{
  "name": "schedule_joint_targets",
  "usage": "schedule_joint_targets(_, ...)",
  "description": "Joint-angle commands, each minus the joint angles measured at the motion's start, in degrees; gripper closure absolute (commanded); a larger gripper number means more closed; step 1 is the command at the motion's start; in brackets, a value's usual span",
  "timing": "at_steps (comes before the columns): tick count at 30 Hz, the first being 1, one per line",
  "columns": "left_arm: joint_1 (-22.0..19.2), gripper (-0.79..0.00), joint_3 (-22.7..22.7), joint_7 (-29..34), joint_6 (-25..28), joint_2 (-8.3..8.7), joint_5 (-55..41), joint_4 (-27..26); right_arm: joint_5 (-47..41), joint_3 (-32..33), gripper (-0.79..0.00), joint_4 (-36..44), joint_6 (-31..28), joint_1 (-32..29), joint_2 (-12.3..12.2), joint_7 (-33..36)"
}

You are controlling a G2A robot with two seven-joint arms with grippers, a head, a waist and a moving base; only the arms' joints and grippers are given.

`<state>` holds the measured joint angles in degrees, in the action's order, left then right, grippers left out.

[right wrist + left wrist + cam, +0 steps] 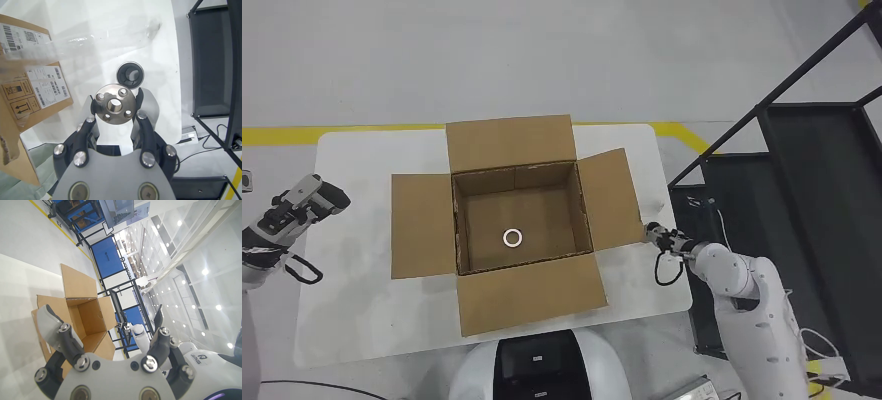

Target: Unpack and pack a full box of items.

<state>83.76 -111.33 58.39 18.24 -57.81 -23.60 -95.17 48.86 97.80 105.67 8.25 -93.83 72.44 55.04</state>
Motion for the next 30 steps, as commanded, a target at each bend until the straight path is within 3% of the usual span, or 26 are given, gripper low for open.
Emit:
schedule_joint_targets(1,0.0,-0.785,0.0,0.0,0.0,0.00,0.0,0.0,-0.7,0.8,0.000,0.3,0.1,-1.1,-0.1,-0.8)
schedule_joint_targets(11,0.0,-0.785,0.0,0.0,0.0,0.00,0.0,0.0,0.9,0.2,0.000,-3.4,1.3,-5.3,-0.2,-4.1)
schedule_joint_targets(30,0.0,-0.785,0.0,0.0,0.0,0.00,0.0,0.0,2.9,-5.4,0.000,-17.8,3.8,3.3,-0.1,-10.0)
